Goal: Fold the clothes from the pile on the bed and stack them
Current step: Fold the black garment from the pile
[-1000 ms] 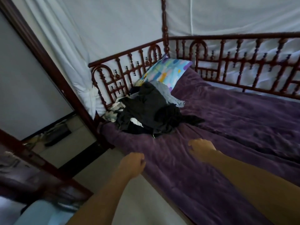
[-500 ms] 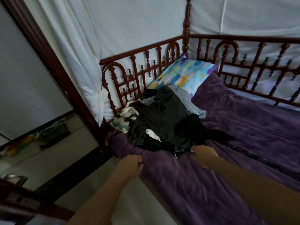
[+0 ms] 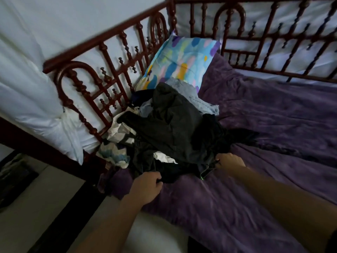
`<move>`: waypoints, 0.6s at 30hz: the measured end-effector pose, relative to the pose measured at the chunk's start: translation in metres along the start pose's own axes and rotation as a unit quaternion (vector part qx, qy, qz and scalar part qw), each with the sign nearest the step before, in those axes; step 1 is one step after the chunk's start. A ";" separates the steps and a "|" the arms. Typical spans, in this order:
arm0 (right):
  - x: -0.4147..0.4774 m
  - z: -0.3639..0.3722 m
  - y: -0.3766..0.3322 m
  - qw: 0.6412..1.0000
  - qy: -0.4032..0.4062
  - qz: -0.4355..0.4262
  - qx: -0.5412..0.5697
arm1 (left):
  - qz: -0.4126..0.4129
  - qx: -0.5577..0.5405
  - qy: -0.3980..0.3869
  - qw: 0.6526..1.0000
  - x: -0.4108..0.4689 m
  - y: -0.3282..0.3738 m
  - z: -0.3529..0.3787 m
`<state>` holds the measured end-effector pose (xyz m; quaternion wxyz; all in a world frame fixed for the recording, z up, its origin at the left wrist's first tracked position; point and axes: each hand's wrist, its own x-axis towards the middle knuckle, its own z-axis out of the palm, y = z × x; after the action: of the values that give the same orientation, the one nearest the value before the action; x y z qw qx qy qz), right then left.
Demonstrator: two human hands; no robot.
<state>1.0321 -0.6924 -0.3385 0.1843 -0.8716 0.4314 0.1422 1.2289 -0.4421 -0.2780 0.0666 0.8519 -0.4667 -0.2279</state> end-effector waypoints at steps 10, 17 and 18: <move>0.200 0.030 0.012 0.974 0.039 0.156 0.161 | -0.001 0.004 -0.071 0.997 0.137 -0.037 0.003; 0.269 0.035 -0.001 0.925 0.062 0.238 0.288 | -0.023 -0.009 -0.088 0.996 0.205 -0.060 0.011; 0.264 0.030 -0.012 0.920 0.092 0.220 0.311 | -0.023 -0.006 -0.092 0.996 0.211 -0.062 0.008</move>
<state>1.1944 -0.8571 -0.4704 0.3700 -0.6626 0.6498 -0.0428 1.3698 -0.5808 -0.3744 0.0235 0.8375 -0.4498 -0.3094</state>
